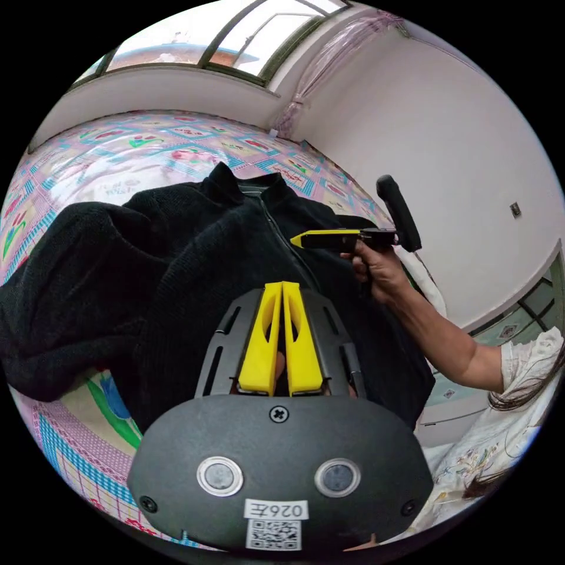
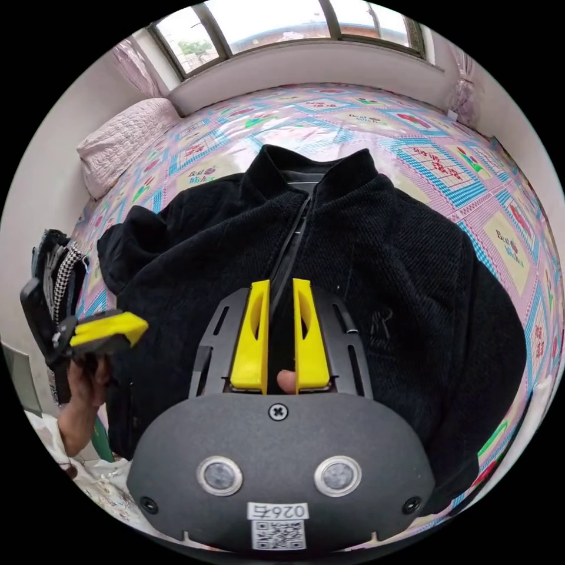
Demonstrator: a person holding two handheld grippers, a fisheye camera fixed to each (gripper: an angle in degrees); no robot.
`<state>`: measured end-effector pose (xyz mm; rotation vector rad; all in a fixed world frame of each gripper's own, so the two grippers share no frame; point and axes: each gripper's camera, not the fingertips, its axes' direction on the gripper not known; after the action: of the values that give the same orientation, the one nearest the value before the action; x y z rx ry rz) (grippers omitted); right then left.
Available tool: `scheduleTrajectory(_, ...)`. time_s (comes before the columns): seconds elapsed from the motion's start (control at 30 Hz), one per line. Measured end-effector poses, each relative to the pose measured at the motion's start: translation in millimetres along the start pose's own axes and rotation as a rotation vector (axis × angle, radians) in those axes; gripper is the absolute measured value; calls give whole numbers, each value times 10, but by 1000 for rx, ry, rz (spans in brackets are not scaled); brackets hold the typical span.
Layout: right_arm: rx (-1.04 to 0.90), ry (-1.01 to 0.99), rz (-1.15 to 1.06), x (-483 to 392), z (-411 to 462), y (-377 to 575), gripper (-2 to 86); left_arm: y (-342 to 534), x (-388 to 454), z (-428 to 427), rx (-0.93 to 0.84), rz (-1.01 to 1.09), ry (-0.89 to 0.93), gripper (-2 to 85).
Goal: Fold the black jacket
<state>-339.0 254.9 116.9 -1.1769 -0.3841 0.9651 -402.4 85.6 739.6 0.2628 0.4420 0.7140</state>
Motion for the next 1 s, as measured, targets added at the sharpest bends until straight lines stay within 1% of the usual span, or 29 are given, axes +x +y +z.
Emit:
scheduleTrajectory(0.07, -29, 96, -25, -115, 236, 35, 54, -219, -135, 232, -54, -4, -19, -9)
scheduleTrajectory(0.1, -50, 122, -44, -162, 316, 51, 54, -331, -170, 402, -111, -19, -28, -9)
scheduleTrajectory(0.17, -39, 223, -117, -379, 465, 184, 52, -454, -63, 474, -101, 22, -75, -8)
scheduleTrajectory(0.23, -30, 247, -141, -478, 519, 276, 50, -610, 145, 377, -6, 82, -229, -1)
scheduleTrajectory(0.3, -21, 237, -146, -510, 550, 349, 45, -757, 220, 383, 23, 115, -347, 16)
scheduleTrajectory(0.33, -19, 221, -144, -512, 560, 382, 33, -867, 217, 480, -7, 141, -408, 36)
scheduleTrajectory(0.37, -17, 218, -142, -518, 557, 408, 15, -919, 198, 557, -34, 150, -429, 35)
scheduleTrajectory(0.4, -9, 218, -140, -522, 545, 422, 10, -1007, 126, 749, -106, 158, -449, 35)
scheduleTrajectory(0.43, -10, 203, -131, -524, 539, 439, -1, -1060, 21, 976, -192, 152, -441, 15)
scheduleTrajectory(0.5, 3, 168, -112, -538, 485, 473, -7, -1061, -125, 1187, -242, 114, -389, -1)
scheduleTrajectory(0.53, 40, 138, -102, -576, 373, 517, -8, -1032, -154, 1130, -191, 96, -363, -5)
scheduleTrajectory(0.63, 124, 118, -98, -747, 118, 592, -8, -952, -234, 1093, -166, 55, -321, -9)
scheduleTrajectory(0.73, 89, 97, -110, -874, 223, 537, -8, -855, -244, 1006, -123, 38, -297, -10)
scheduleTrajectory(0.8, 114, 101, -120, -966, 210, 540, -8, -810, -207, 932, -82, 53, -261, -10)
scheduleTrajectory(0.87, 34, 132, -151, -1075, 355, 460, -5, -778, -167, 887, -61, 60, -254, -10)
scheduleTrajectory(0.9, 25, 137, -152, -1090, 345, 445, -3, -759, -116, 838, -38, 77, -259, -10)
scheduleTrajectory(1.0, 155, 104, -110, -1101, -119, 468, -1, -739, 40, 741, 26, 165, -300, -10)
